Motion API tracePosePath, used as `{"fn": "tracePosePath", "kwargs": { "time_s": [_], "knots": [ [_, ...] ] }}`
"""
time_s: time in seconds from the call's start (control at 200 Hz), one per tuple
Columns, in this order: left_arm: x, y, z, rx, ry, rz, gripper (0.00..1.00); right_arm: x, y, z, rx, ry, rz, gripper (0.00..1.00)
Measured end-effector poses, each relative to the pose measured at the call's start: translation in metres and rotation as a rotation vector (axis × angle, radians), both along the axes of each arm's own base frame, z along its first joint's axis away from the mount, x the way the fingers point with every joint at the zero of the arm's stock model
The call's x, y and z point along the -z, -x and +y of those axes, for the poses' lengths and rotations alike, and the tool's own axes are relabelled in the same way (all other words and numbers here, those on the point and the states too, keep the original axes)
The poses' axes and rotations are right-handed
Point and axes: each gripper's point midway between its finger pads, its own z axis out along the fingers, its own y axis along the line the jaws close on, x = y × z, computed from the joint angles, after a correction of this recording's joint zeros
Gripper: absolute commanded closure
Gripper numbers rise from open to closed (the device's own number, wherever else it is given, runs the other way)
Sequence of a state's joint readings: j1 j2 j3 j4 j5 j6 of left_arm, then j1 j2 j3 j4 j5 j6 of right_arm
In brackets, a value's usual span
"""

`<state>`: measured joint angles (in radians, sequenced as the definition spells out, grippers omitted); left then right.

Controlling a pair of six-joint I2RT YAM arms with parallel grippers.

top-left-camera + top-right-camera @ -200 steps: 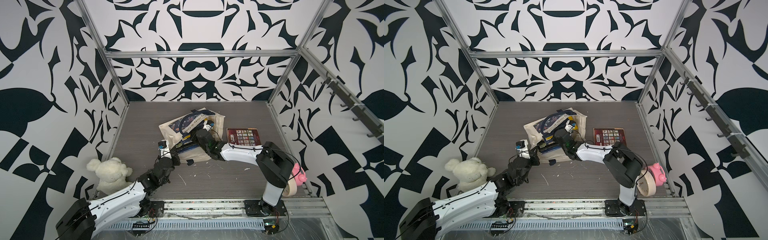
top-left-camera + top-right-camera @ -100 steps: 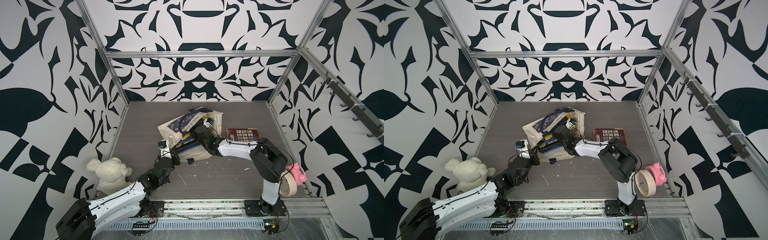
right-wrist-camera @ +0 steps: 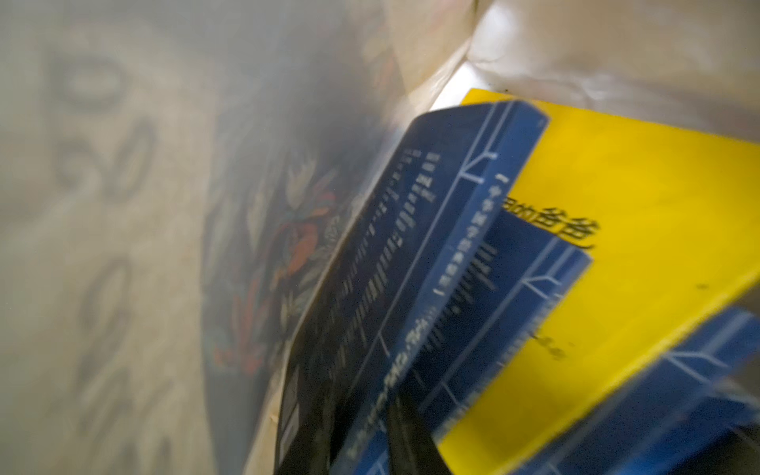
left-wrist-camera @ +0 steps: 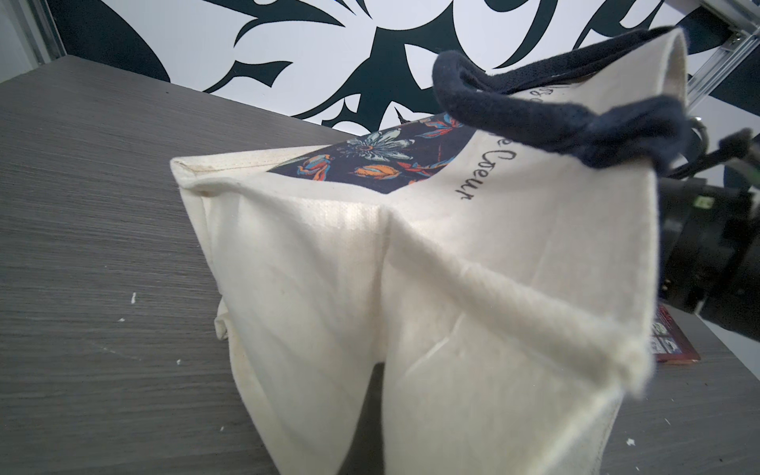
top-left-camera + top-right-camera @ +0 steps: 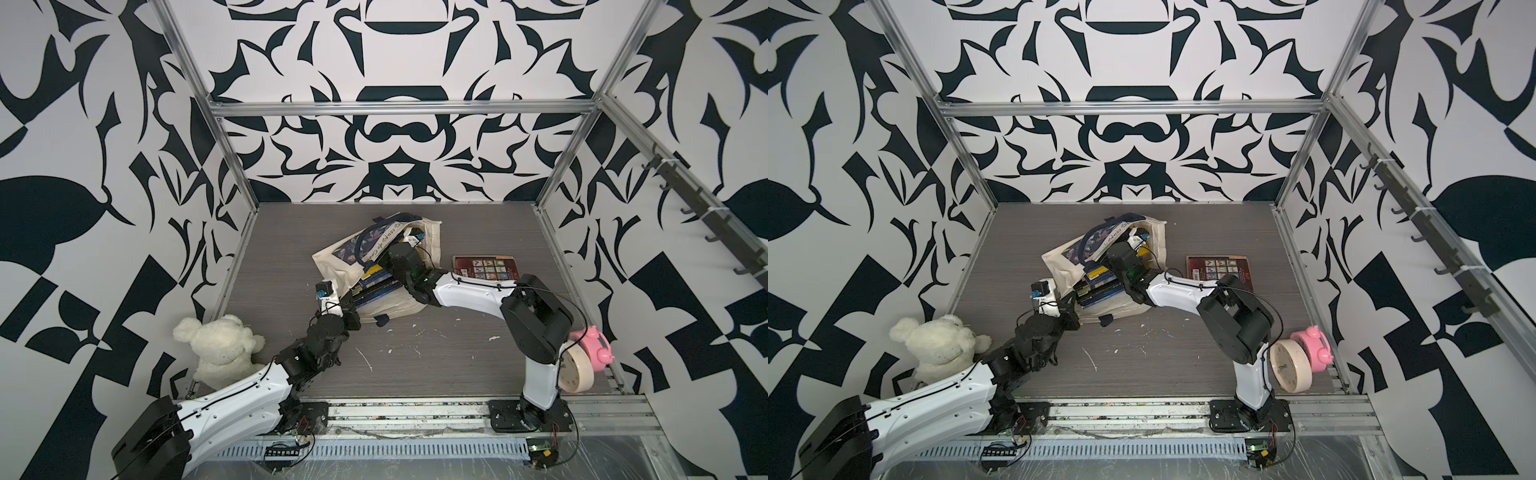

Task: Take out the books from the canvas bag
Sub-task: Pick up the book from the canvas bag.

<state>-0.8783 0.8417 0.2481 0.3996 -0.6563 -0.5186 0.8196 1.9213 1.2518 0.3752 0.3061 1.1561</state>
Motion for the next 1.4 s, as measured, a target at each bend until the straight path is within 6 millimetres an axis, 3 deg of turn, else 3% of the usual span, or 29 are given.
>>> {"fn": "tracePosePath", "kwargs": {
  "time_s": [0.15,0.26,0.425,0.565,0.765,0.985,1.4],
  "knots": [
    [0.0,0.0,-0.001,0.003,0.001,0.001,1.0,0.013,-0.007,0.008,-0.007,-0.002,-0.016,0.65],
    [0.0,0.0,0.0,0.003,0.0,0.001,1.0,0.018,-0.01,0.012,-0.01,-0.012,-0.026,0.76],
    [0.0,0.0,0.0,0.002,0.0,0.001,1.0,0.002,-0.012,0.015,-0.009,-0.068,-0.059,1.0],
    [0.0,0.0,0.0,0.002,0.0,0.001,1.0,-0.002,-0.003,0.009,-0.024,-0.075,-0.063,1.0],
    [0.0,0.0,0.0,-0.003,0.004,0.003,1.0,-0.013,0.023,-0.005,-0.078,-0.07,-0.062,1.0],
    [0.0,0.0,0.0,-0.004,0.006,0.003,1.0,-0.041,0.061,-0.028,-0.16,-0.042,-0.092,1.0],
    [0.0,0.0,0.001,-0.008,0.004,0.003,1.0,-0.093,0.131,-0.101,-0.213,0.037,-0.224,1.0]
  ]
}}
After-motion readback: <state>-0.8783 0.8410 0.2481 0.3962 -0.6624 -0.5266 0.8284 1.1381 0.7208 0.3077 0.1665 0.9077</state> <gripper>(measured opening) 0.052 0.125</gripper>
